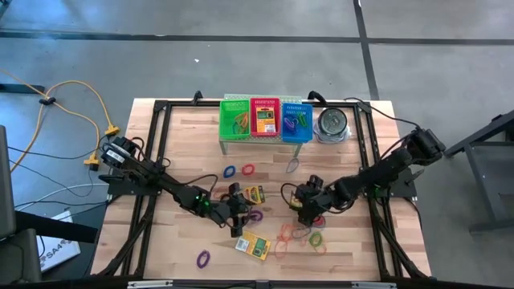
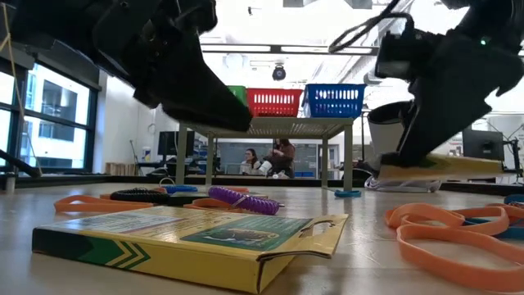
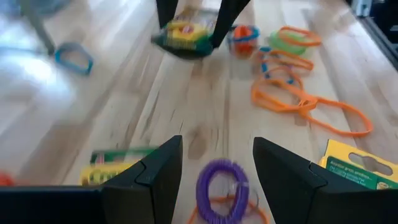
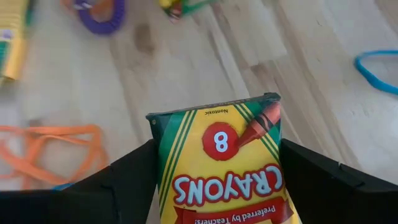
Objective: Pick & Place Office Desk Supplies
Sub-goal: Put the top right yellow crayon box into the red bin on the shelf
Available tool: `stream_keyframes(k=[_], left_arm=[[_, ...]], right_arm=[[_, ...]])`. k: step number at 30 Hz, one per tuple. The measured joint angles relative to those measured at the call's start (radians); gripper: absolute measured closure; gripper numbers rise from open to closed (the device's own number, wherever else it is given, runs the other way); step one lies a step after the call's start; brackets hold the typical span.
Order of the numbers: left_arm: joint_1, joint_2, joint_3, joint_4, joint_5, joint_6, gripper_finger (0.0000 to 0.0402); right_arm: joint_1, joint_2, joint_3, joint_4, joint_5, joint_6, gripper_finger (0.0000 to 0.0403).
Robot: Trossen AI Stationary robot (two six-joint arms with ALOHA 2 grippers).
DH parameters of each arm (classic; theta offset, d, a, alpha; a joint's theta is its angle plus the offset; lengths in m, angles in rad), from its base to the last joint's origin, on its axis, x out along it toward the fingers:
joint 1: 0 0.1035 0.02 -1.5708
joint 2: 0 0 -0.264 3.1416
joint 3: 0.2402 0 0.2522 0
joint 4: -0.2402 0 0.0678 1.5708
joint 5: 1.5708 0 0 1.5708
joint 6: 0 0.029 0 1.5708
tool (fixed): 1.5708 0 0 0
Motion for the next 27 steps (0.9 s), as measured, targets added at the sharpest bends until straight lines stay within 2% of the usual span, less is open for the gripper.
stream_keyframes(k=[2, 8, 10, 13, 18, 22, 27], left_arm=[[0.003, 0.000, 0.000, 0.049, 0.000, 0.162, 0.0212], [0.033, 0.000, 0.000, 0.249, -0.001, 0.803, 0.0212], [0.051, 0.000, 0.000, 0.286, 0.006, 0.927, 0.0212], [0.066, 0.000, 0.000, 0.318, 0.054, 1.004, 0.0212], [0.077, 0.000, 0.000, 0.302, 0.212, 1.028, 0.0212], [0.058, 0.000, 0.000, 0.302, 0.217, 1.021, 0.0212], [0.015, 0.000, 0.000, 0.303, 0.196, 1.127, 0.0212]], right_arm=[[0.000, -0.009, 0.000, 0.023, -0.011, -0.027, 0.0108], [0.000, -0.010, 0.001, 0.125, -0.040, -0.103, 0.0108], [-0.002, -0.010, 0.002, 0.150, -0.058, -0.105, 0.0108], [-0.004, -0.010, 0.002, 0.209, -0.097, -0.108, 0.0108], [-0.004, -0.010, 0.002, 0.364, -0.158, -0.198, 0.0108], [-0.006, -0.010, 0.002, 0.457, -0.164, -0.250, 0.0108], [-0.015, -0.011, 0.002, 0.491, -0.166, -0.281, 0.0108]])
